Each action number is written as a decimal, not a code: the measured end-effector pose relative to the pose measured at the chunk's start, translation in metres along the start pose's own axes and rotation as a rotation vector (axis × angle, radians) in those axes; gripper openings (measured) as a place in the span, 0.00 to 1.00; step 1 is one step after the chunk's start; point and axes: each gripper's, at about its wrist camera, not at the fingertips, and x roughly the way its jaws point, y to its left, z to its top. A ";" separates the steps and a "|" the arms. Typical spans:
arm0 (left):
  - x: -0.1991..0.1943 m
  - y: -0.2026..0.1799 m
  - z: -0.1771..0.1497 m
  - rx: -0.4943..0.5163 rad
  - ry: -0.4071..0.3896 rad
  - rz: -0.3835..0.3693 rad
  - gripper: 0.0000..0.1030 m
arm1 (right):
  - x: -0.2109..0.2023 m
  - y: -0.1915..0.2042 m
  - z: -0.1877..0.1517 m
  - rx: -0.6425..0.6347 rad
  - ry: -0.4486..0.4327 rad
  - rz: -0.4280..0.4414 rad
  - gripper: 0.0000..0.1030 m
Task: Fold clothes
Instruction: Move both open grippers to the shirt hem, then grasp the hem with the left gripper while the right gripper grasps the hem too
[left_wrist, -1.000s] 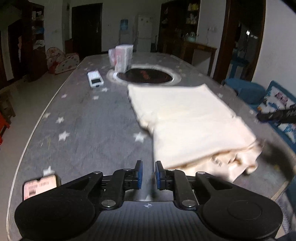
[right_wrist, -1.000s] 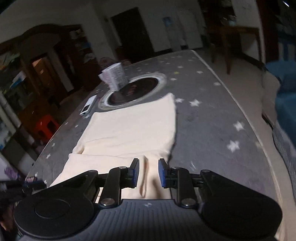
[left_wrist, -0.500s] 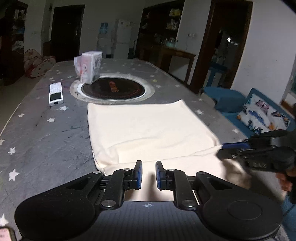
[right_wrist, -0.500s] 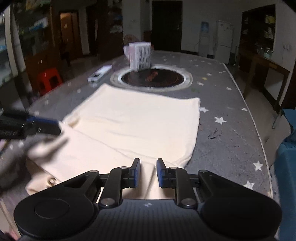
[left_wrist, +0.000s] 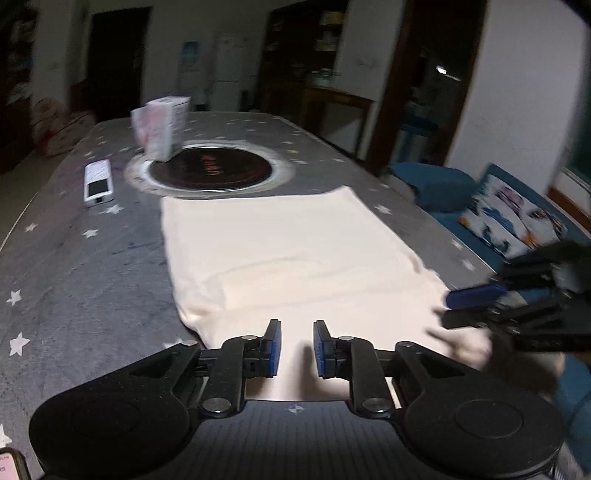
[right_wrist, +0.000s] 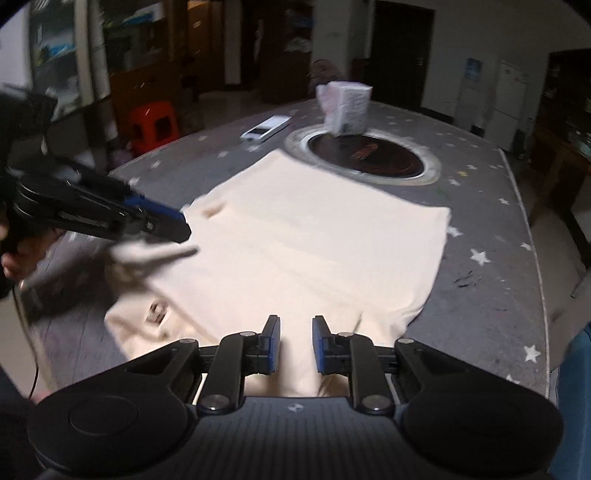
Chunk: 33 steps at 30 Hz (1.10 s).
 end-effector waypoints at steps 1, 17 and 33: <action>-0.002 -0.003 -0.003 0.012 0.003 -0.016 0.26 | 0.001 0.000 -0.002 -0.002 0.012 0.004 0.17; -0.036 -0.022 -0.030 0.256 0.008 -0.019 0.36 | -0.023 0.007 -0.020 -0.083 0.037 -0.010 0.19; -0.024 -0.083 -0.082 0.752 -0.064 0.029 0.39 | -0.040 0.051 -0.060 -0.405 0.028 -0.063 0.57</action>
